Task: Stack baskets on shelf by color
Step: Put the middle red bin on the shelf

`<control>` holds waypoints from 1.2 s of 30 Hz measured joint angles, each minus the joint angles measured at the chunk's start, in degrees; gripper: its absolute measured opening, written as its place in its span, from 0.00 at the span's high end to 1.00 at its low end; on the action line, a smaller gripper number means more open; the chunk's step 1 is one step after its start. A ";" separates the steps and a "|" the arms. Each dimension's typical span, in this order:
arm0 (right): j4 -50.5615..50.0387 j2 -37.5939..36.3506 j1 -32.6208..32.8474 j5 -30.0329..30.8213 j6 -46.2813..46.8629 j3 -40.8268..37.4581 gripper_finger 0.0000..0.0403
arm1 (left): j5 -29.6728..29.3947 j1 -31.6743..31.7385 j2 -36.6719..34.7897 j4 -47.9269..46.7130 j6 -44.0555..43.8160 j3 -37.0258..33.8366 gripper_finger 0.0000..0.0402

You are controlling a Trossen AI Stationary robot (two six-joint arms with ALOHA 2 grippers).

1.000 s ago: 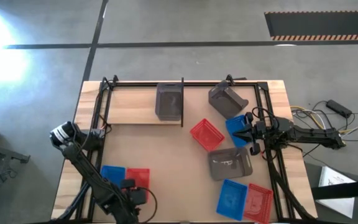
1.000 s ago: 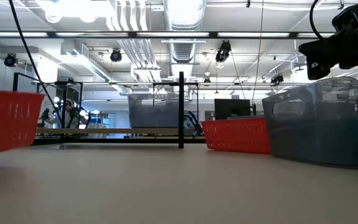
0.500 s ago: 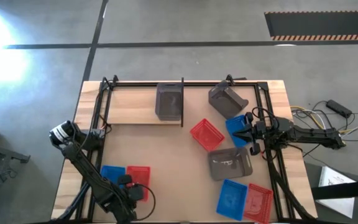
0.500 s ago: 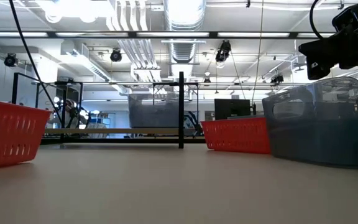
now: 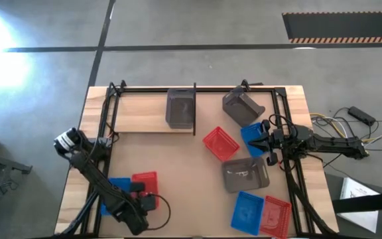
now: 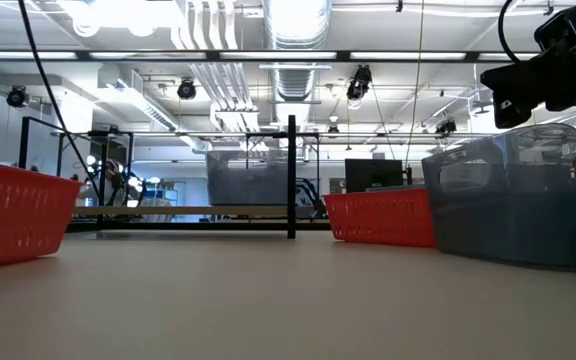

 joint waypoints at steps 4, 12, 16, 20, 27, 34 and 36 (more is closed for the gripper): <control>0.00 0.00 0.01 0.02 0.00 0.01 0.98 | -0.85 1.86 -2.05 -4.83 2.98 1.50 0.99; 0.00 0.00 -0.01 0.02 0.00 0.01 0.98 | -11.10 7.60 -11.91 -22.33 8.70 3.61 1.00; -0.01 0.00 0.01 0.00 -0.02 0.01 0.98 | -14.97 14.99 -18.16 -24.09 17.58 1.96 1.00; 0.00 0.00 0.01 0.00 0.00 -0.01 0.98 | -15.78 26.25 -23.32 -22.45 32.07 -1.80 1.00; 0.00 0.00 -0.01 0.02 0.00 -0.01 0.98 | -11.92 49.72 -28.95 -13.76 56.04 -10.59 1.00; 0.00 0.00 0.00 0.01 -0.01 0.00 0.98 | -2.02 66.08 -30.03 0.47 72.99 -18.01 1.00; 0.00 0.00 0.00 0.02 0.00 0.00 0.98 | -1.76 68.14 -29.44 0.71 74.68 -18.20 1.00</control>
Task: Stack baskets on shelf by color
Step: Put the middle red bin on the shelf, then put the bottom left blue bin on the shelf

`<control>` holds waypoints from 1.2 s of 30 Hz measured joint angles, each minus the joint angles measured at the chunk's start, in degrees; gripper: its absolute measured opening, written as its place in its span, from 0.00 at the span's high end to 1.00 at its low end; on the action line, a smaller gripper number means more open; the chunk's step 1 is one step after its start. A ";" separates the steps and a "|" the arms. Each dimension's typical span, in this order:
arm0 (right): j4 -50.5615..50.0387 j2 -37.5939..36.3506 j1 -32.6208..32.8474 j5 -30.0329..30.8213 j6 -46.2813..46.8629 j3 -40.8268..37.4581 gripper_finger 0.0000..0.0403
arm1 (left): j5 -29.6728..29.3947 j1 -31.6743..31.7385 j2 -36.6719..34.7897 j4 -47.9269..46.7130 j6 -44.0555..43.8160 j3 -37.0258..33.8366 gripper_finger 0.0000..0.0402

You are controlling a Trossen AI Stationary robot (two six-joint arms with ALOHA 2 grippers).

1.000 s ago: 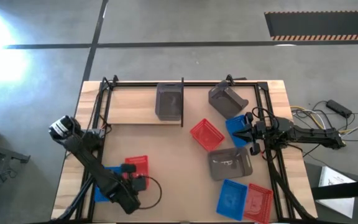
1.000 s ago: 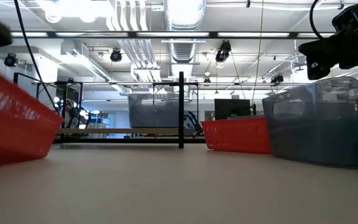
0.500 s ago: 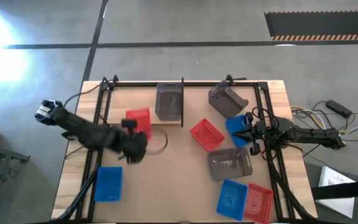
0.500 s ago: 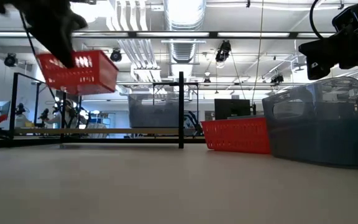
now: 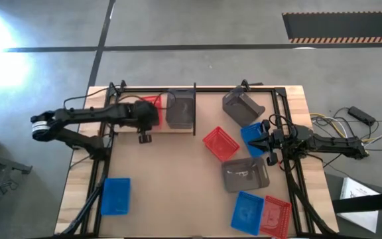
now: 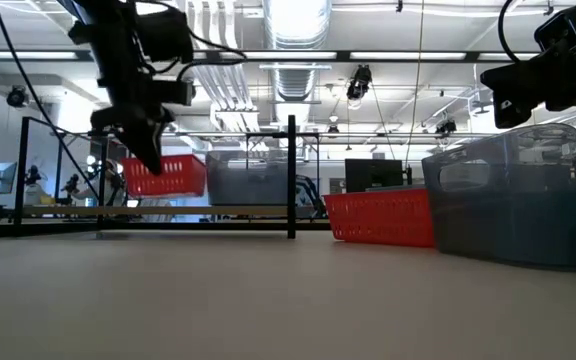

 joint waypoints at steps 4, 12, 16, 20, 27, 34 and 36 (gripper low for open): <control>0.00 0.00 0.01 -0.02 -0.02 -0.01 0.98 | 0.38 1.21 1.18 0.60 0.65 -0.04 1.00; 0.00 0.00 0.00 0.01 0.00 0.00 0.98 | 0.43 1.19 3.43 1.15 2.70 -0.04 0.95; 0.00 0.00 0.02 -0.02 -0.01 0.01 0.98 | 0.39 1.19 4.18 1.03 3.09 -0.01 0.84; -0.02 0.00 0.00 -0.02 0.00 0.01 0.98 | 0.36 1.19 3.46 -0.30 3.06 0.99 0.73; 0.00 0.00 0.00 0.01 -0.01 0.00 0.98 | 0.45 0.82 0.79 -10.14 -2.69 7.73 0.60; 0.00 0.00 0.01 -0.02 0.00 -0.02 0.98 | 6.06 -7.56 -2.44 -20.60 -13.85 12.14 0.58; 0.00 0.00 0.01 -0.01 -0.02 -0.01 0.98 | 6.08 -13.43 -3.14 -21.44 -17.64 12.13 0.58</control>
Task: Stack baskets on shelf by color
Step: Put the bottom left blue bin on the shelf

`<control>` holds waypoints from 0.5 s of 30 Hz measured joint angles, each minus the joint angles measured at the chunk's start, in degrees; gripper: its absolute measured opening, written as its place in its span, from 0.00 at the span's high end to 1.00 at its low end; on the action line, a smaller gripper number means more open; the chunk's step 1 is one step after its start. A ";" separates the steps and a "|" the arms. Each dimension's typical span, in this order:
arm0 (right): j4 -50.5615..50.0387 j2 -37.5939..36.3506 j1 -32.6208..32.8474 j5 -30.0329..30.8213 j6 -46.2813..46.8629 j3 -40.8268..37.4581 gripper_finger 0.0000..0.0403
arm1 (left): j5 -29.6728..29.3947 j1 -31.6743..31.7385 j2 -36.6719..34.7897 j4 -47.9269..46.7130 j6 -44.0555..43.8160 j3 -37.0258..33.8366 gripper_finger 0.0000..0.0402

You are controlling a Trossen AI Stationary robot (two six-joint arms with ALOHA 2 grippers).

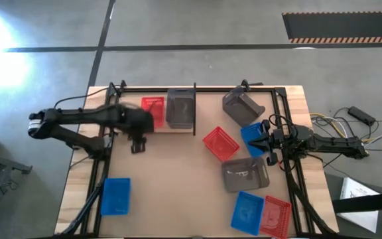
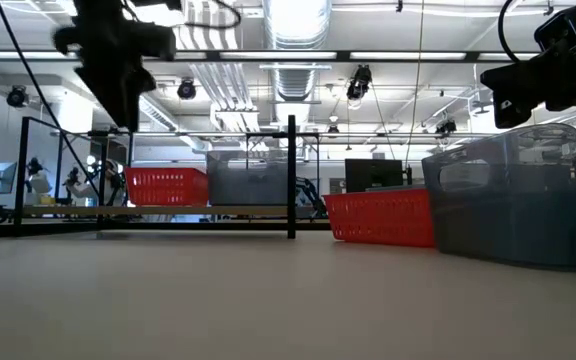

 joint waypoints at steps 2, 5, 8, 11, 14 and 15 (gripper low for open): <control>0.00 0.00 0.00 0.01 0.02 0.02 0.98 | 0.08 -7.06 -0.35 -0.23 -4.77 0.00 0.58; 0.00 0.00 0.00 0.02 0.01 0.01 0.98 | -0.02 -18.47 0.10 0.07 -14.81 0.00 0.58; 0.00 0.00 -0.01 0.01 0.02 0.01 0.98 | -0.15 -30.11 2.24 0.22 -26.23 0.21 0.58; 0.00 0.00 -0.01 0.01 0.01 0.01 0.98 | -0.14 -40.77 6.01 -0.02 -37.66 2.00 0.58; 0.00 0.00 -0.01 0.02 0.02 0.01 0.98 | 0.66 -48.72 11.11 -0.18 -46.18 5.88 0.58; 0.00 0.00 -0.01 0.00 0.02 0.01 0.98 | 1.40 -50.68 12.94 -0.33 -48.16 7.50 0.58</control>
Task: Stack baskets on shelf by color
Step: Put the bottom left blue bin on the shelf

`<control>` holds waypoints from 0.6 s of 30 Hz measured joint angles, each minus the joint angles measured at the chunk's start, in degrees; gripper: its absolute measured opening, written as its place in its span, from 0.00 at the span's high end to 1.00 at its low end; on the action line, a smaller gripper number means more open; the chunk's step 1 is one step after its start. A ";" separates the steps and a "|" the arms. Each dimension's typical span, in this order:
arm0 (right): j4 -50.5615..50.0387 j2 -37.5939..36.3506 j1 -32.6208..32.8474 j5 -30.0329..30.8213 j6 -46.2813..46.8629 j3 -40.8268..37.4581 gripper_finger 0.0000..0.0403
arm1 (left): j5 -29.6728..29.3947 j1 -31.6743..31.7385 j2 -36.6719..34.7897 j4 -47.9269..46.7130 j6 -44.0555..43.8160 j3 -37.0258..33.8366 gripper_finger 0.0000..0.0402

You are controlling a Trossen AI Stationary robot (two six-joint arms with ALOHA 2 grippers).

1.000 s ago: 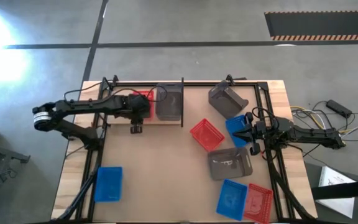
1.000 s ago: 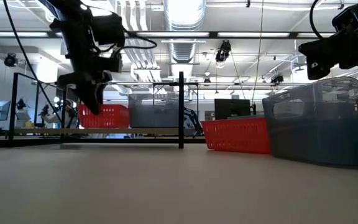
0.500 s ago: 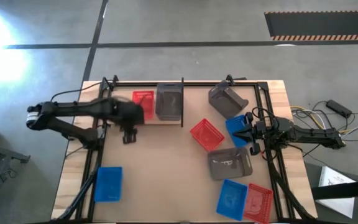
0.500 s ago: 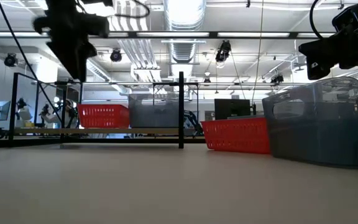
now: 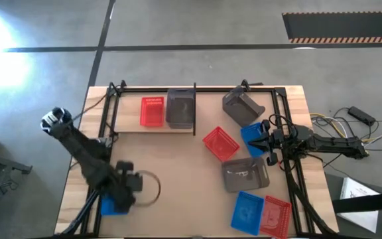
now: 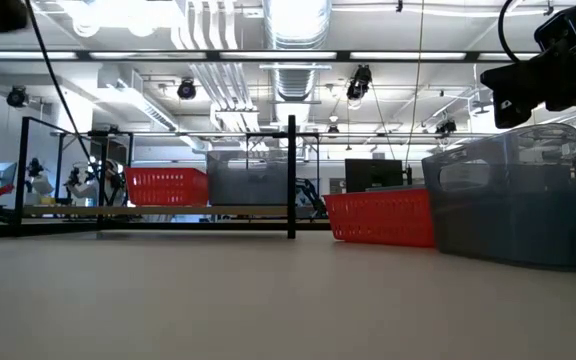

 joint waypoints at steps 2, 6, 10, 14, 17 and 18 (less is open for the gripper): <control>0.00 0.00 -0.01 0.02 0.00 -0.01 0.98 | 1.74 -2.87 3.56 -0.13 -3.74 3.34 0.58; 0.00 0.00 -0.01 0.01 -0.02 0.00 0.98 | 5.82 -6.50 10.66 -0.31 -10.28 8.51 0.58; 0.00 0.00 0.01 0.00 -0.02 -0.01 0.98 | 12.71 -8.77 15.77 -0.33 -16.87 9.85 0.58; 0.00 0.00 -0.01 0.02 0.00 0.01 0.98 | 15.65 -11.00 18.09 -0.28 -24.59 8.38 0.58; 0.00 0.00 -0.01 0.02 -0.01 -0.01 0.98 | 15.39 -12.25 18.30 -0.05 -26.79 7.15 0.58; 0.00 0.00 -0.01 0.01 -0.01 -0.01 0.98 | 14.75 -12.49 18.28 -0.04 -27.10 6.75 0.58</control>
